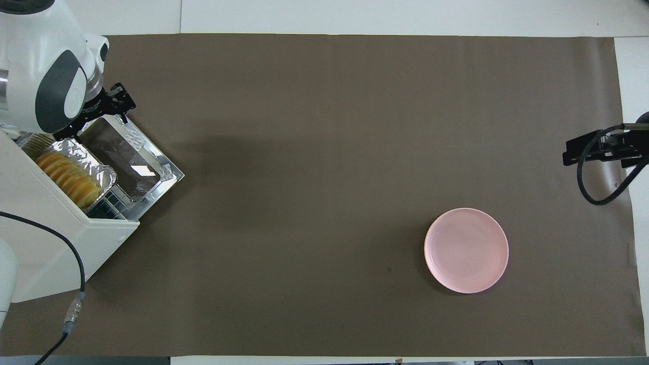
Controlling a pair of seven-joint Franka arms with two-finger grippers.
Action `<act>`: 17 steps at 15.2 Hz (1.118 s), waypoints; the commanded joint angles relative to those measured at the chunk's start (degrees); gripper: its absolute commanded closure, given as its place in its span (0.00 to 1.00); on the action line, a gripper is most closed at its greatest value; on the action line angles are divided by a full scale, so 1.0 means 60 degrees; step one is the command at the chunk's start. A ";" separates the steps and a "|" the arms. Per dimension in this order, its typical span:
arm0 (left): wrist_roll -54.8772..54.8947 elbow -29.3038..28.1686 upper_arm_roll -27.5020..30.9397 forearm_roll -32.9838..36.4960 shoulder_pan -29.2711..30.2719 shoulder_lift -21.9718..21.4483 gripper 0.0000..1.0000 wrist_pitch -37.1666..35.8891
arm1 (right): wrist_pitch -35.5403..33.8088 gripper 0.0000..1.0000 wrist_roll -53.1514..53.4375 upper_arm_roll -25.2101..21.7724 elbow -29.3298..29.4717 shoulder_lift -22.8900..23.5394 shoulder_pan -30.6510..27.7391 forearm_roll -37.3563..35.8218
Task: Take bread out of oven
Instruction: 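Reach the left gripper into the oven and grasp the foil tray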
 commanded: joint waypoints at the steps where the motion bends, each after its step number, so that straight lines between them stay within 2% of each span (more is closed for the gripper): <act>1: -0.0343 -0.1610 0.0062 0.0592 -0.0075 -0.0664 0.00 0.1023 | -0.0061 0.00 -0.0210 0.0092 -0.0168 -0.0245 -0.0180 0.0123; 9: -0.0666 -0.2080 0.0062 0.0768 0.0174 -0.0649 0.00 0.1346 | -0.0324 0.00 -0.0239 0.0106 -0.0315 -0.0333 -0.0151 0.0123; 13: -0.1339 -0.2578 0.0238 0.0972 0.0174 -0.0664 0.02 0.2019 | -0.0412 0.00 -0.0356 0.0092 -0.0315 -0.0333 -0.0209 0.0123; 15: -0.1340 -0.2564 0.0238 0.0988 0.0203 -0.0664 0.12 0.2107 | -0.0398 0.00 -0.0371 0.0092 -0.0300 -0.0319 -0.0267 0.0123; 17: -0.1340 -0.2564 0.0238 0.0988 0.0203 -0.0664 0.42 0.2123 | -0.0398 0.00 -0.0371 0.0092 -0.0271 -0.0319 -0.0312 0.0123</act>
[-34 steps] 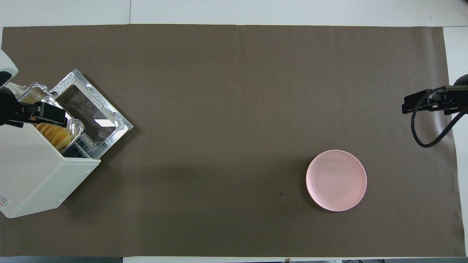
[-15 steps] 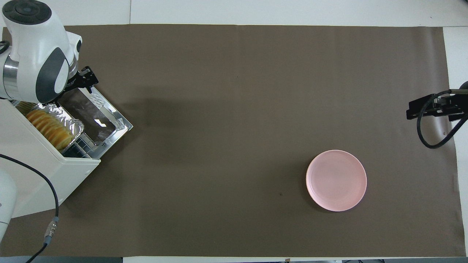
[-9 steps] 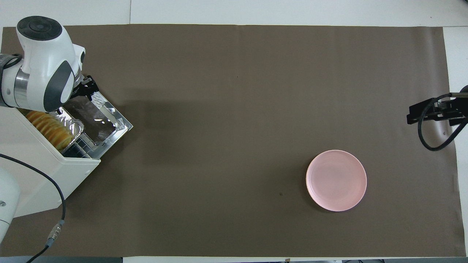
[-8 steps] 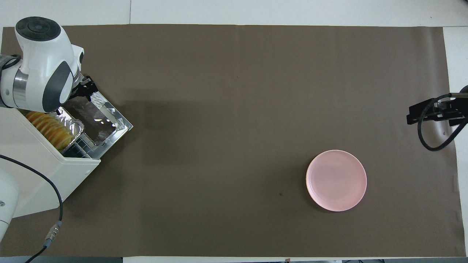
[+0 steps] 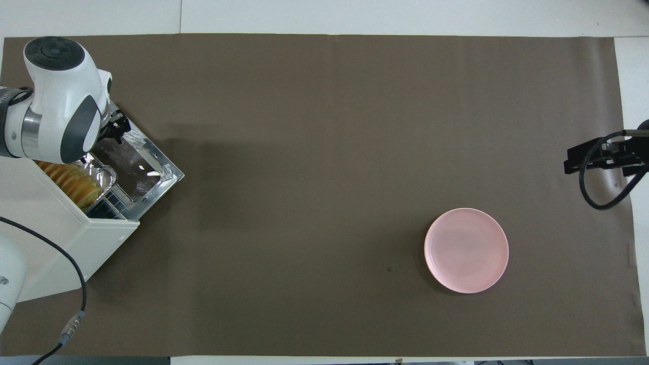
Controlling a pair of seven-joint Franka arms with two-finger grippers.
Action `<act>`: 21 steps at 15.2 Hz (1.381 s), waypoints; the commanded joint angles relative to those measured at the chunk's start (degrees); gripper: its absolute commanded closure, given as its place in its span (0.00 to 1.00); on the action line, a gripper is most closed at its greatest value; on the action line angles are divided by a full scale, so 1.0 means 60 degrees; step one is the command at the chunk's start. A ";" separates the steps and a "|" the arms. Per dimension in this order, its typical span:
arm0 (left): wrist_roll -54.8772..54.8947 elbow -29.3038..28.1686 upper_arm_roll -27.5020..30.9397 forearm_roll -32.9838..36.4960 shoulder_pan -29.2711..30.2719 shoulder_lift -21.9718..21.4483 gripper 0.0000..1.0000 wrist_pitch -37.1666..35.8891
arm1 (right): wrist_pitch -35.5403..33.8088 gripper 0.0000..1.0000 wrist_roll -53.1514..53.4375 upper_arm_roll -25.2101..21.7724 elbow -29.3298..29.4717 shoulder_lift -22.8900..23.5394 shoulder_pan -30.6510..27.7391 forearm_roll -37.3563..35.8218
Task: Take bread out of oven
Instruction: 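Reach the left gripper into the oven and grasp the foil tray, then pull the foil tray out with the left gripper toward the plate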
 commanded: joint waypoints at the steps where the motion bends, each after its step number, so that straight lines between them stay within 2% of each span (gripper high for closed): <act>1: -0.0197 -0.0525 0.0002 0.0273 0.0002 -0.0412 0.65 0.0276 | -0.0009 0.00 -0.0369 0.0106 -0.0235 -0.0239 -0.0280 0.0123; 2: -0.0153 -0.0525 -0.0012 0.0273 0.0002 -0.0427 0.93 0.0261 | 0.0020 0.00 -0.0340 0.0092 -0.0250 -0.0239 -0.0266 0.0123; 3: -0.0138 -0.0511 -0.0012 0.0273 0.0002 -0.0427 1.00 0.0275 | 0.0064 0.00 -0.0354 0.0106 -0.0250 -0.0239 -0.0237 0.0123; 7: 0.0374 -0.0233 -0.0012 0.0273 -0.0013 -0.0427 1.00 0.0232 | 0.0006 0.00 -0.0369 0.0121 -0.0235 -0.0239 -0.0193 0.0123; 10: 0.0433 0.0338 -0.0071 0.0200 -0.0159 -0.0266 1.00 0.0275 | -0.0068 0.00 -0.0354 0.0092 -0.0221 -0.0312 -0.0382 0.0123; 12: 0.0434 0.0572 -0.0115 -0.0207 -0.0407 -0.0193 1.00 0.0407 | -0.0068 0.00 -0.0354 0.0092 -0.0235 -0.0327 -0.0427 0.0123; 14: 0.0419 0.1113 -0.0100 -0.1100 -0.0904 0.0085 1.00 0.0699 | -0.0068 0.00 -0.0325 0.0092 -0.0235 -0.0327 -0.0398 0.0123; 17: 0.0346 0.1174 -0.0100 -0.1790 -0.2322 0.0086 1.00 0.0671 | -0.0053 0.00 -0.0354 0.0092 -0.0235 -0.0327 -0.0412 0.0138; 21: -0.0092 0.1203 -0.0085 -0.3298 -0.3819 0.0071 1.00 0.0612 | -0.0053 0.00 -0.0369 0.0092 -0.0264 -0.0341 -0.0427 0.0123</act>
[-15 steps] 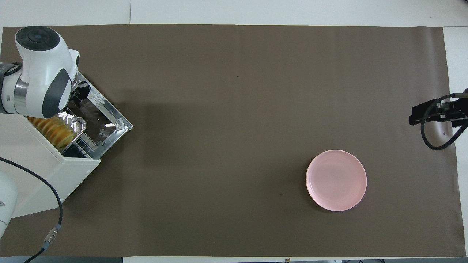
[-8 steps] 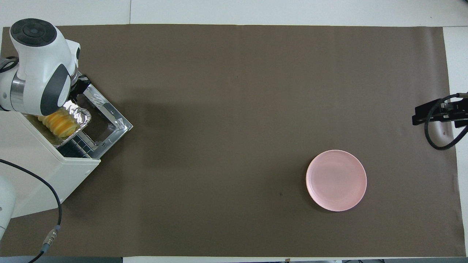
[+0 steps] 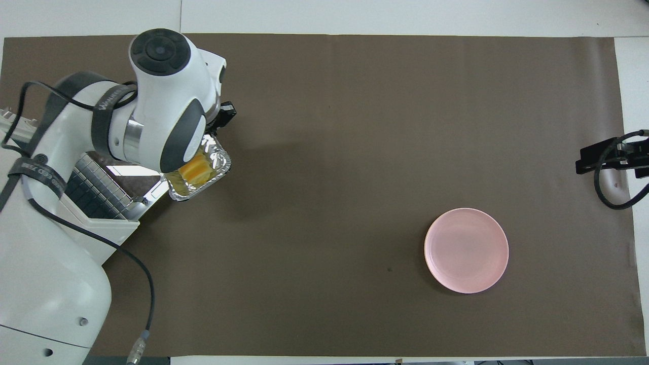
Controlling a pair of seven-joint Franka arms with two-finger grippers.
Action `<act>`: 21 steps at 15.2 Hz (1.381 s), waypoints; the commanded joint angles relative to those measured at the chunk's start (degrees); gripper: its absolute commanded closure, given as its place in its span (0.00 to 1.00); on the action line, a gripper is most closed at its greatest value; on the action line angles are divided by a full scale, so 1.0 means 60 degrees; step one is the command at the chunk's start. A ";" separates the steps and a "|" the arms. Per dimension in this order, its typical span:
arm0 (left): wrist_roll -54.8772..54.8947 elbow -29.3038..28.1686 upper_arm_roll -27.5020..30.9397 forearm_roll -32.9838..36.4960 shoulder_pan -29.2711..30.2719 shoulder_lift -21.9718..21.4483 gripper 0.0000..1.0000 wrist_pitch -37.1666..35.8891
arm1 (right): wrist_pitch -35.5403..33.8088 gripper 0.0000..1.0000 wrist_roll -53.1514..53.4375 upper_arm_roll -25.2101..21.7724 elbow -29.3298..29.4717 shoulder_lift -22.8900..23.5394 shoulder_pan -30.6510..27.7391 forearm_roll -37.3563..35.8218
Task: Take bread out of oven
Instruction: 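Pull the foil tray out with the left gripper toward the plate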
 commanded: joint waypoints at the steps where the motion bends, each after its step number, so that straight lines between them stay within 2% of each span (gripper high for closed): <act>1: -0.0366 0.0163 0.0180 -0.0764 -0.0904 0.0101 1.00 0.0039 | -0.0054 0.00 -0.0361 0.0080 -0.0245 -0.0224 -0.0250 0.0138; 3: -0.0980 0.0207 0.0180 -0.0927 -0.1389 0.0101 1.00 0.0316 | -0.0055 0.00 -0.0390 0.0080 -0.0244 -0.0224 -0.0295 0.0138; 7: -0.1129 0.0221 0.0166 -0.1453 -0.2209 0.0392 1.00 0.1646 | 0.0164 0.00 -0.0332 0.0080 -0.0521 -0.0296 -0.0442 0.0182; 11: -0.0955 0.0558 0.0136 -0.1368 -0.2767 0.0789 1.00 0.1840 | 0.0618 0.00 -0.0318 0.0080 -0.0976 -0.0473 -0.0456 0.0196; 13: 0.0604 0.0587 0.0137 -0.0842 -0.3265 0.0789 1.00 0.2162 | 0.0765 0.00 -0.0259 0.0080 -0.1166 -0.0487 -0.0456 0.0196; 14: 0.1817 0.0588 0.0122 -0.0825 -0.3324 0.0804 1.00 0.2570 | 0.0766 0.00 -0.0143 0.0080 -0.1269 -0.0574 -0.0456 0.0211; 15: 0.2264 0.0559 0.0107 -0.0883 -0.3368 0.0833 1.00 0.3067 | 0.0766 0.00 -0.0084 0.0080 -0.1299 -0.0575 -0.0456 0.0211; 18: 0.2167 0.0674 0.0165 -0.0635 -0.4113 0.1212 1.00 0.3043 | 0.0839 0.00 0.0077 0.0080 -0.1415 -0.0619 -0.0398 0.0284; 21: 0.2108 0.1012 0.0166 0.0038 -0.4555 0.1507 1.00 0.2472 | 0.0926 0.00 0.0093 0.0110 -0.1548 -0.0707 -0.0354 0.0284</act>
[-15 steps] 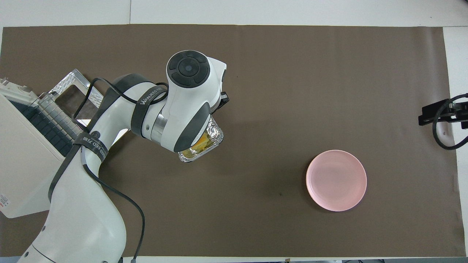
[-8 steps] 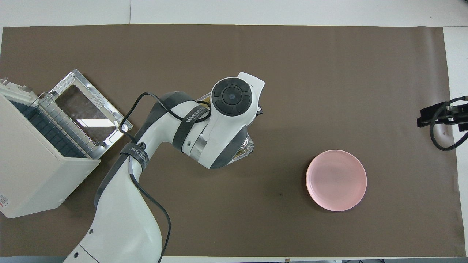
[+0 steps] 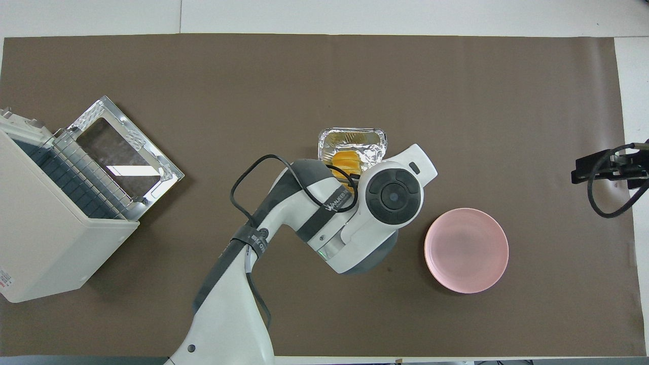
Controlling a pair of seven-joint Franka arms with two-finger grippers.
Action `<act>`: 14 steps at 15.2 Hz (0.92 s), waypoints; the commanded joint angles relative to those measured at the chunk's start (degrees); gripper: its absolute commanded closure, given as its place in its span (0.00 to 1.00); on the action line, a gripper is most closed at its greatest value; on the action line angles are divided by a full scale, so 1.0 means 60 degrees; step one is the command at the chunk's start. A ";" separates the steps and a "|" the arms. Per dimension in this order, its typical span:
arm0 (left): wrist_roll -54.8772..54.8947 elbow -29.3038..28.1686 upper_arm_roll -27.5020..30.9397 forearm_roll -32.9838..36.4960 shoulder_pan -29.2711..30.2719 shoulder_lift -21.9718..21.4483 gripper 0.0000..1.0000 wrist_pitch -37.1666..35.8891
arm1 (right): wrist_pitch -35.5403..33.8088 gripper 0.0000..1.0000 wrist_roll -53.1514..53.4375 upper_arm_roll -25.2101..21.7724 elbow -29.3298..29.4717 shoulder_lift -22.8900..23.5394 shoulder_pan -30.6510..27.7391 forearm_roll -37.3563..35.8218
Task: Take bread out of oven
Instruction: 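Pull the foil tray out with the left gripper toward the plate, then set the foil tray down with the left gripper while the right gripper approaches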
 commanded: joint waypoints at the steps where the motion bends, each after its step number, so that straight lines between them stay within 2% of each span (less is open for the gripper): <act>1: 0.0044 0.0583 0.0183 0.0445 -0.0335 0.0419 1.00 -0.0494 | 0.0426 0.00 0.0069 0.0116 -0.0442 -0.0342 -0.0107 0.0206; 4: -0.0656 0.0816 0.0257 0.1423 -0.0746 0.0798 1.00 -0.1050 | 0.0500 0.00 0.0040 0.0116 -0.0428 -0.0328 -0.0121 0.0585; 8: -0.1391 0.1388 0.0491 0.1558 -0.0921 0.1122 1.00 -0.1417 | 0.0733 0.00 -0.0034 0.0101 -0.0442 -0.0327 -0.0122 0.0748; 11: -0.1844 0.1345 0.0535 0.1675 -0.1127 0.1195 1.00 -0.1330 | 0.1143 0.00 -0.0019 0.0203 -0.0486 -0.0196 -0.0063 0.0734; 14: -0.2576 0.1286 0.0520 0.1675 -0.1127 0.1224 1.00 -0.0702 | 0.1669 0.00 0.0054 0.0233 -0.0457 0.0155 0.0508 0.0734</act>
